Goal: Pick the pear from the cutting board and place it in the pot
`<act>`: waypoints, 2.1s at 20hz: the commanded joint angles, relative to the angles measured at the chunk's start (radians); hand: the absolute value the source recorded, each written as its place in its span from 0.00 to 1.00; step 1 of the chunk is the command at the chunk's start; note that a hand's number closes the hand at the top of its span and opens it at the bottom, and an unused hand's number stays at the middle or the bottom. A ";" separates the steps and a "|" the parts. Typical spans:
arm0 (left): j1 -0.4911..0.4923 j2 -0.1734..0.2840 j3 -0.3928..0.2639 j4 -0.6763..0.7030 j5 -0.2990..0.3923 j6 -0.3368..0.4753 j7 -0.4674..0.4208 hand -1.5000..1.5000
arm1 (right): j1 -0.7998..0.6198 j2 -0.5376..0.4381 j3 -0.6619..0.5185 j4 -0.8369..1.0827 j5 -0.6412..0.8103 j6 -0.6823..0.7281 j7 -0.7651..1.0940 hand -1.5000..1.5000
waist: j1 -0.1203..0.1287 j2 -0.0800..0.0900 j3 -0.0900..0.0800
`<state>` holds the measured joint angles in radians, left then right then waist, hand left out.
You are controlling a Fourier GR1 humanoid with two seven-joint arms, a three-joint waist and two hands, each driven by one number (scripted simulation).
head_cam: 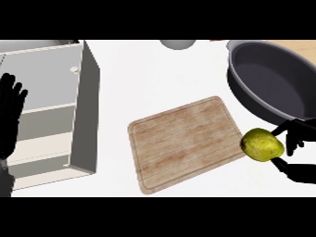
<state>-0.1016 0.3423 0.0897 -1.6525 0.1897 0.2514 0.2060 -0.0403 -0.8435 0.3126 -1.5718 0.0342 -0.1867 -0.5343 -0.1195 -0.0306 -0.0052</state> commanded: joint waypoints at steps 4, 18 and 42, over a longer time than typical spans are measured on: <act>0.012 0.003 -0.016 -0.061 0.017 -0.042 0.021 0.50 | 0.196 -0.154 -0.279 -0.265 -0.196 -0.021 0.200 1.00 | 0.076 0.019 0.004; -0.083 -0.069 -0.059 0.032 -0.045 -0.068 -0.021 0.50 | -0.049 0.001 -0.400 0.139 -0.282 0.218 0.181 1.00 | 0.131 0.033 0.006; -0.110 -0.087 -0.059 -0.002 -0.062 -0.068 0.025 0.50 | -0.620 0.207 -0.293 1.178 0.249 0.133 -0.136 0.00 | 0.177 0.045 0.010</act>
<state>-0.2402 0.2598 0.0442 -1.5998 0.1426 0.1698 0.2103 -0.6154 -0.6607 0.0225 -0.5007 0.2915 -0.1528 -0.6026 0.0482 0.0156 0.0032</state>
